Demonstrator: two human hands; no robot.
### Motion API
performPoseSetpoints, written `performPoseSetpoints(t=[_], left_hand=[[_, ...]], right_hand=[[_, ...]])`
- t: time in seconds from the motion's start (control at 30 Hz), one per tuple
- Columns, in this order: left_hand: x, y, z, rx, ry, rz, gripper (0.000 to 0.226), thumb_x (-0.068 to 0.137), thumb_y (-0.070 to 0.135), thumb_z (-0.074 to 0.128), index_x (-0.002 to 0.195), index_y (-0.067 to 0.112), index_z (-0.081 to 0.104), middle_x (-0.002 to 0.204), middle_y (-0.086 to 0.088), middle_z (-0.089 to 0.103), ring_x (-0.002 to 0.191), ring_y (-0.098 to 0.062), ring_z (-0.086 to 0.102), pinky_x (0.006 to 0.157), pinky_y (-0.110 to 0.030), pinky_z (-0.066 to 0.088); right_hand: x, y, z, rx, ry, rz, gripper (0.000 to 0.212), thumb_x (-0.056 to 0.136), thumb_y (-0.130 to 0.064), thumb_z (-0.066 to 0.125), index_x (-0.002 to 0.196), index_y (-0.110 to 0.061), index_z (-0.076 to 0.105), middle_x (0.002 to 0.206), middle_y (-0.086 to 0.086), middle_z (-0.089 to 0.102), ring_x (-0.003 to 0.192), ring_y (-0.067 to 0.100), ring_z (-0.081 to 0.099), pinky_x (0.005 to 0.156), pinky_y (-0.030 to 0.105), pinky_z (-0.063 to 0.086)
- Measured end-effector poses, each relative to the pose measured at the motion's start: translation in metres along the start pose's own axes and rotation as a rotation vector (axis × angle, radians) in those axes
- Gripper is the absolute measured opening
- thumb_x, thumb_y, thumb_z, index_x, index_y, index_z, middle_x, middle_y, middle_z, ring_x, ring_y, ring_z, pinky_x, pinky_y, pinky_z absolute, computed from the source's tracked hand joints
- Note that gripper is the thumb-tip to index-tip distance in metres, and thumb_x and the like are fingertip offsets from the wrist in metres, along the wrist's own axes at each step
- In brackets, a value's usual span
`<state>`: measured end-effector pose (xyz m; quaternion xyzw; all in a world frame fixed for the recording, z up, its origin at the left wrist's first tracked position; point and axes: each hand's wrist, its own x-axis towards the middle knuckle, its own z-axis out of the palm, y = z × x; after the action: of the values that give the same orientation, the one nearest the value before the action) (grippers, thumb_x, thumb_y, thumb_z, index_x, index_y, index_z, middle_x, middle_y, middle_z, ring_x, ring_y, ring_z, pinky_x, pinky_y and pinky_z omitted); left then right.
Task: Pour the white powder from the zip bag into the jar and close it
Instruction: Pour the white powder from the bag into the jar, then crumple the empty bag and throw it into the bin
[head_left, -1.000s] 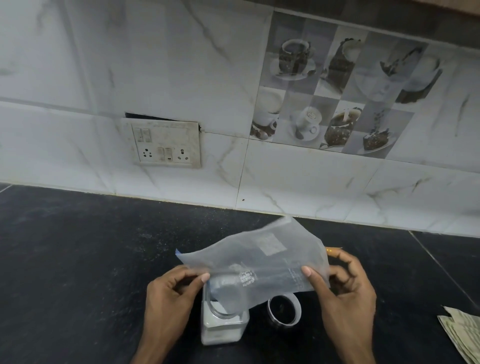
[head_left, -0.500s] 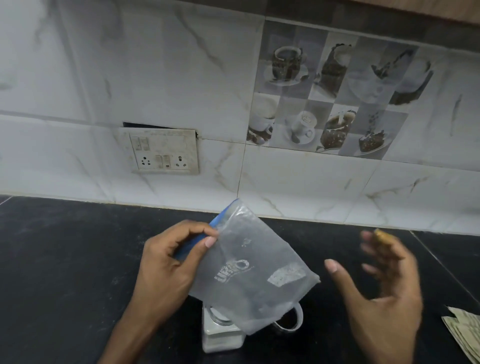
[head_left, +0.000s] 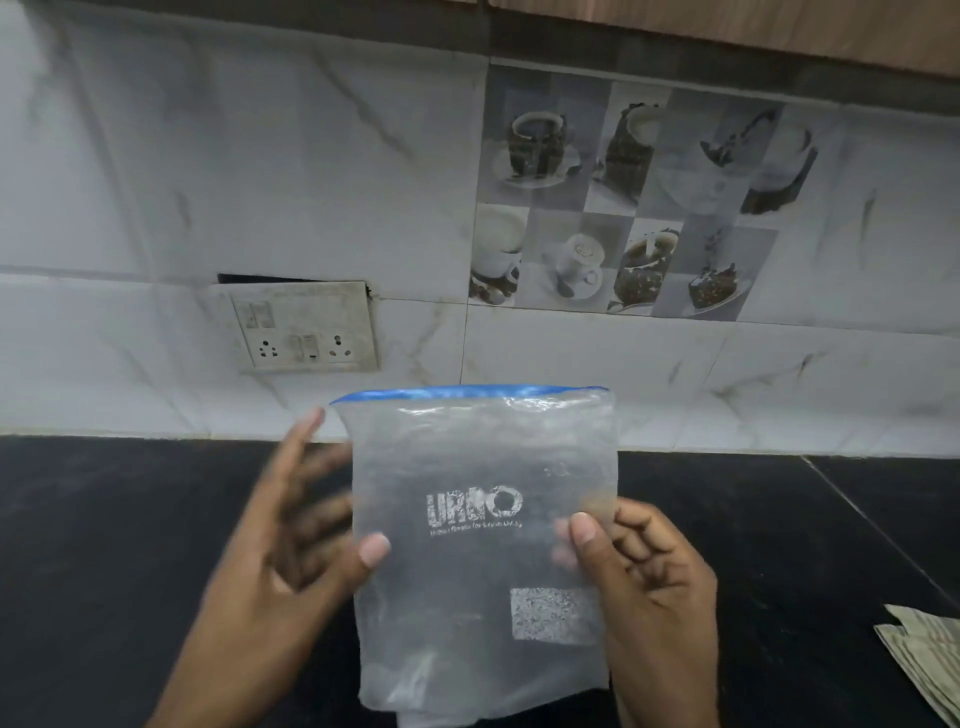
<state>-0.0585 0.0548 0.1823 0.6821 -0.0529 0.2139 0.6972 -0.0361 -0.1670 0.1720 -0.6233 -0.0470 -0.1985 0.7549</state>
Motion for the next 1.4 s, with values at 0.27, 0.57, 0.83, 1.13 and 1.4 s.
performPoseSetpoints(t=[0.27,0.57,0.83,1.13,1.4], left_hand=[[-0.021,-0.031,0.0,0.188,0.092,-0.106,0.048,0.073,-0.012,0.075,0.077,0.035,0.08,0.068,0.007,0.075,0.056,0.001,0.064,0.058,-0.006,0.05],[-0.018,-0.014,-0.01,0.363,-0.011,0.013,0.063,0.057,0.008,0.086,0.113,0.031,0.07,0.082,0.009,0.066,0.06,-0.002,0.057,0.062,-0.002,0.044],[-0.013,-0.023,-0.021,0.468,0.092,0.239,0.014,0.067,0.043,0.078,0.073,0.032,0.074,0.084,0.013,0.067,0.081,-0.011,0.067,0.075,-0.02,0.053],[-0.007,-0.028,-0.018,0.488,-0.244,0.412,0.007,0.074,0.025,0.076,0.076,0.027,0.069,0.086,0.017,0.074,0.079,-0.004,0.074,0.064,-0.027,0.058],[-0.019,-0.033,-0.015,0.101,0.047,-0.05,0.108,0.04,0.065,0.089,0.135,0.029,0.052,0.129,0.016,0.067,0.121,-0.003,0.063,0.098,-0.025,0.053]], right_hand=[[-0.006,0.01,0.011,-0.026,0.107,-0.037,0.056,0.085,0.012,0.063,0.108,-0.038,0.052,0.118,-0.002,0.072,0.066,0.027,0.07,0.068,0.03,0.059],[-0.005,0.002,-0.005,-0.179,-0.24,-0.007,0.081,0.047,-0.037,0.096,0.116,-0.045,0.054,0.111,0.002,0.076,0.104,0.02,0.072,0.089,0.031,0.058],[-0.003,-0.006,-0.012,-0.471,-0.234,-0.18,0.059,0.068,0.006,0.083,0.095,-0.042,0.062,0.076,-0.01,0.078,0.07,0.01,0.074,0.074,0.017,0.056],[0.003,-0.017,0.004,-1.114,-0.588,-0.318,0.068,0.059,-0.071,0.064,0.121,-0.07,0.038,0.113,-0.044,0.056,0.114,-0.008,0.055,0.097,0.017,0.036],[-0.002,-0.003,0.017,-0.558,-0.547,0.134,0.013,0.074,-0.039,0.071,0.084,-0.031,0.073,0.076,-0.002,0.076,0.07,0.017,0.072,0.067,0.03,0.052]])
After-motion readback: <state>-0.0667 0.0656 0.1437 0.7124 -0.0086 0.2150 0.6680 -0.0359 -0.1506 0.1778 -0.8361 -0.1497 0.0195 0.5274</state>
